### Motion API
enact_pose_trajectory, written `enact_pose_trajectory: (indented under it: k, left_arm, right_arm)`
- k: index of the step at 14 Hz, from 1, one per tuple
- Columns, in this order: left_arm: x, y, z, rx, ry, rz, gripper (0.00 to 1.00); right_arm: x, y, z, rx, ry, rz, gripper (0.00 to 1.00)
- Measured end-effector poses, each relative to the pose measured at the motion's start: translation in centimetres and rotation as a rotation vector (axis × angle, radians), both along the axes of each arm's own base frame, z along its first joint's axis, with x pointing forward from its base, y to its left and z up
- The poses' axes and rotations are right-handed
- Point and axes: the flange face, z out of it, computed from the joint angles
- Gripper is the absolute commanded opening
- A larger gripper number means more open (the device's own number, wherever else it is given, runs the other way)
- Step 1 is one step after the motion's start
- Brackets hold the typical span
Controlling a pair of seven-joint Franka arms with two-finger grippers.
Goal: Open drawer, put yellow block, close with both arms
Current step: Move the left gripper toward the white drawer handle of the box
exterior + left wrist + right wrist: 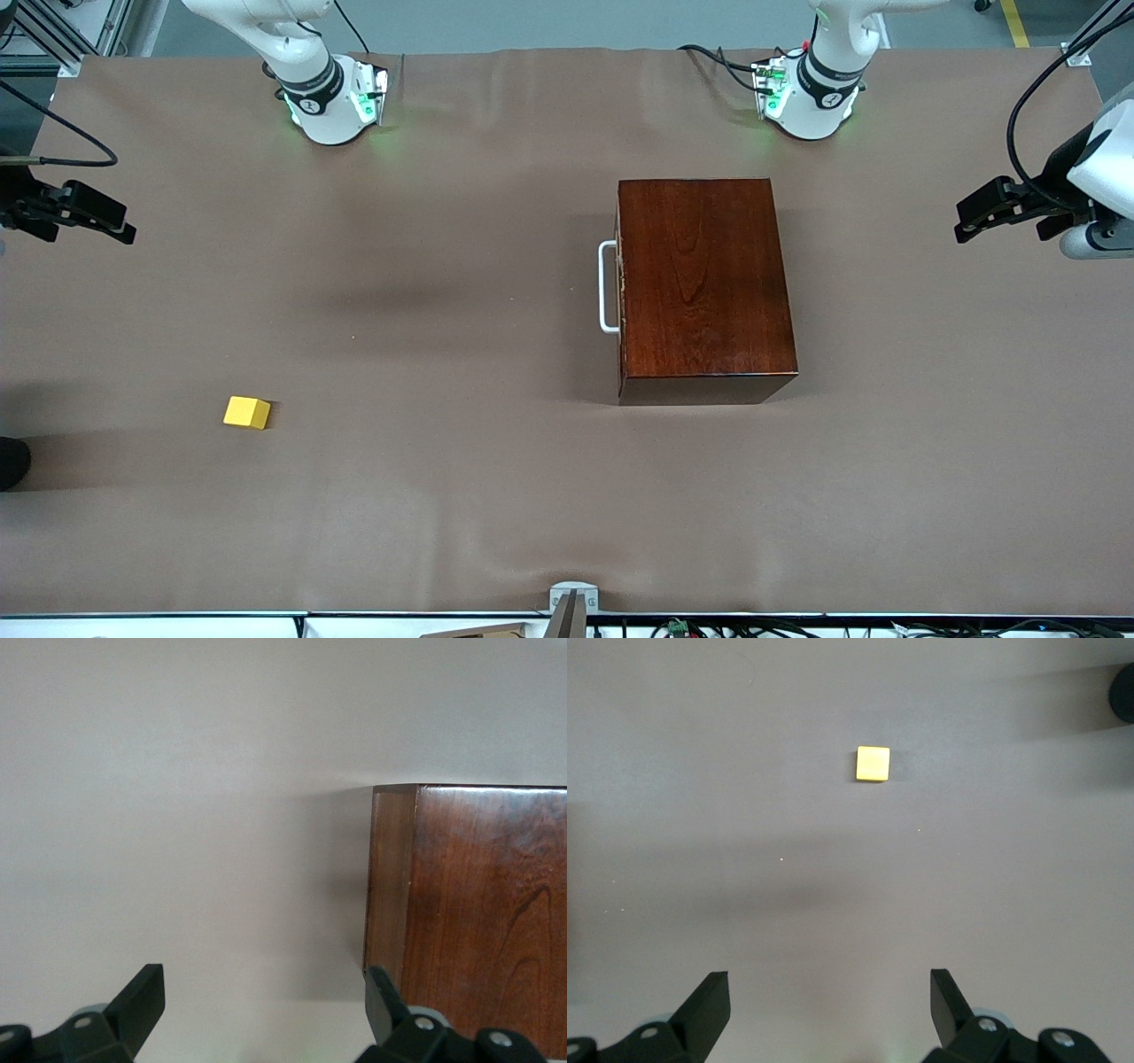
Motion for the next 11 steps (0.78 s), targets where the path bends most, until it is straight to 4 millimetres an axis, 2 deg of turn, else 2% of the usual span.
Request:
enact_pose_trajectory:
  k: [7,11]
  left_arm:
    - [-0.01,-0.1,-0.05,0.0,0.001,-0.002,1.0]
    - [-0.04,-0.66,-0.08,0.0,0.0,-0.011,1.0]
  right_arm:
    - [0.06,0.0,-0.1,0.0,0.001,0.0,1.0]
    - [0.52,-0.02,-0.87,0.0,0.013,0.0,1.0]
